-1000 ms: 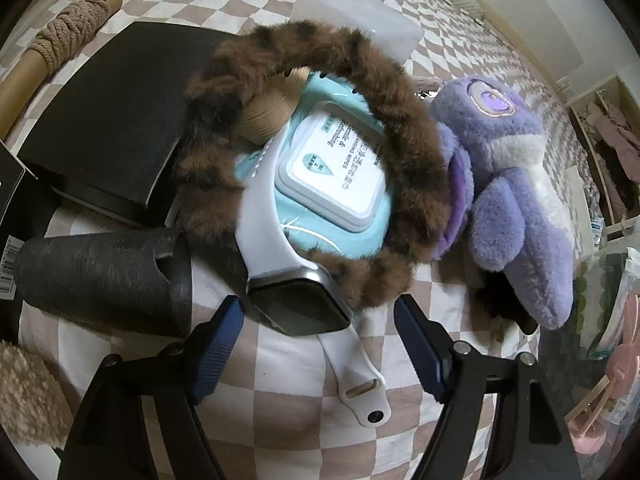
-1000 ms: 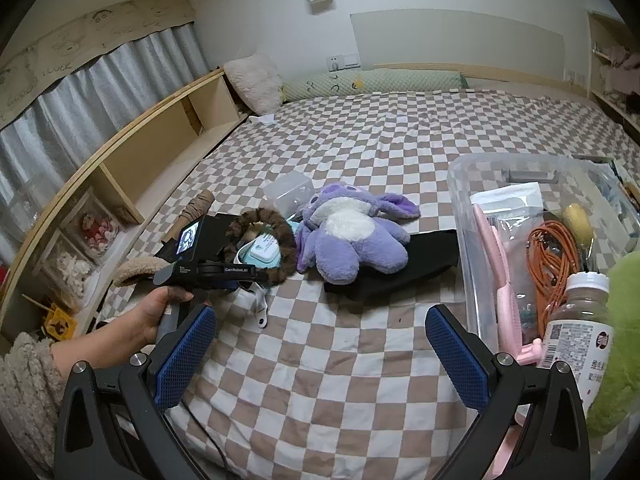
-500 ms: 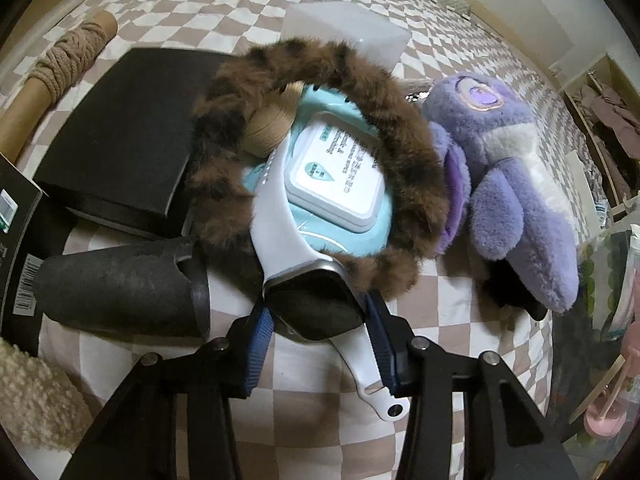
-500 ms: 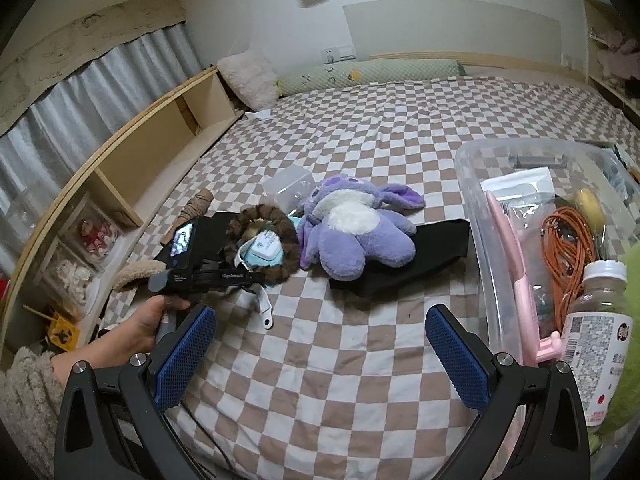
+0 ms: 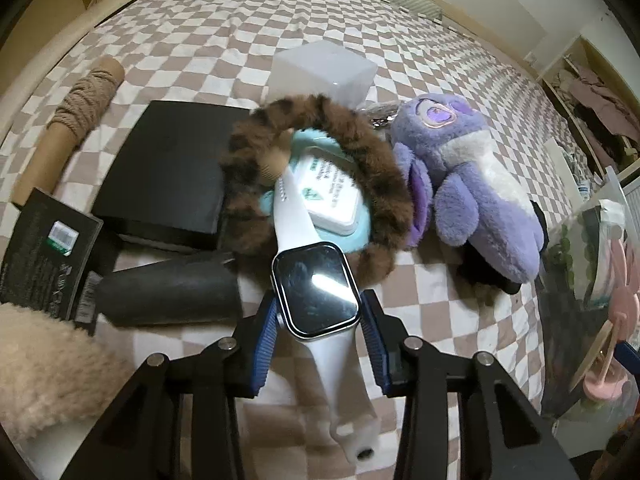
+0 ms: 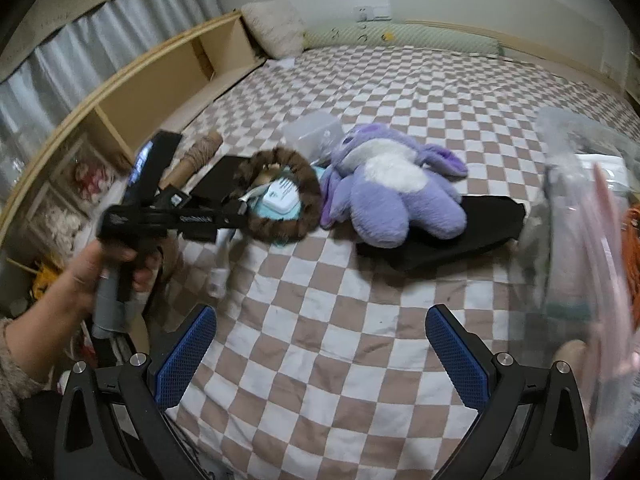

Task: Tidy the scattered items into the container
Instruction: 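Grasp the black foam roller with the right gripper while the left tool holds the watch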

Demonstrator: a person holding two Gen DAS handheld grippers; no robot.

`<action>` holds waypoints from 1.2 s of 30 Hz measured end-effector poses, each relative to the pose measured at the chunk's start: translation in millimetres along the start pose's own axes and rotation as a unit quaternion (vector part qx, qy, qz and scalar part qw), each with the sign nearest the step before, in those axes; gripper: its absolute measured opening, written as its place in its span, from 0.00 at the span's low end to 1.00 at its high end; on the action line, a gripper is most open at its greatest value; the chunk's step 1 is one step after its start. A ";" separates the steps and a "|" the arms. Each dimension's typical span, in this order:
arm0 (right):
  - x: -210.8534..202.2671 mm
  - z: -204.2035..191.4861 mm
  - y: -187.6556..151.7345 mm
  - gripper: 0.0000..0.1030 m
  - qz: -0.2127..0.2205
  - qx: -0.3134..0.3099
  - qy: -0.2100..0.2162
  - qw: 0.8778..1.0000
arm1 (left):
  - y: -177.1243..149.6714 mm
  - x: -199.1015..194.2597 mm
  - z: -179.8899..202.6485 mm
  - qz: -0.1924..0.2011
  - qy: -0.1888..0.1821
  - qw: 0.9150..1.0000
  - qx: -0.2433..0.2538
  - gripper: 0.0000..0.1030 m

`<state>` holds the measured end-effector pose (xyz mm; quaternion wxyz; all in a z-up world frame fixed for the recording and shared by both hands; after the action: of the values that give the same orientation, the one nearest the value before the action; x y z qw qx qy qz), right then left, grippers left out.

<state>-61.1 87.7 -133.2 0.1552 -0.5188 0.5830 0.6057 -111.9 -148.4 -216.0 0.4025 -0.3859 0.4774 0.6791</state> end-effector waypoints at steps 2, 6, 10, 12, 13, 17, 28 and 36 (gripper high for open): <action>4.3 0.0 1.4 1.00 -0.002 0.004 0.002 1.000 | 10.4 3.8 4.2 -0.004 -0.002 1.000 -0.001 0.39; 10.2 4.1 11.3 1.00 -0.001 0.027 0.005 1.000 | 9.4 -8.3 4.4 0.003 -0.011 1.000 -0.003 0.39; 14.5 7.3 22.0 1.00 0.002 0.044 0.007 0.999 | 12.5 -25.1 6.7 0.018 -0.018 1.000 -0.004 0.39; 10.8 12.6 30.3 1.00 0.014 0.058 0.008 0.998 | 13.9 -32.3 6.1 0.025 -0.026 0.999 -0.005 0.39; 9.1 15.4 33.8 1.00 0.020 0.065 0.008 0.998 | 14.2 -34.7 6.2 0.027 -0.027 0.999 -0.004 0.39; 0.0 32.8 49.8 1.00 0.048 0.102 0.008 0.994 | 13.2 -52.1 7.1 0.041 -0.029 0.999 0.008 0.39; 29.4 27.9 72.1 1.00 0.046 0.114 0.005 0.992 | 13.2 -85.0 -7.7 0.070 -0.035 0.997 0.005 0.39; 107.6 -33.4 64.7 1.00 -0.042 0.052 0.070 0.995 | 11.7 -113.5 -27.7 0.098 -0.031 0.995 -0.005 0.39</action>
<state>-141.9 -3.7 -177.7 0.1659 -0.5752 0.6012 0.5294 -75.9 -197.8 -115.8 0.3466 -0.3179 0.4970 0.7293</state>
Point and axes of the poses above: each gripper's, at about its wrist camera, not at the fingertips, and x roughly the way its jaws point, z to its right, y to its top, the point moved 4 cm from there along x, roughly the way its jaws point, and after that the axes turned 1 degree about -y, right-handed, at the moved point
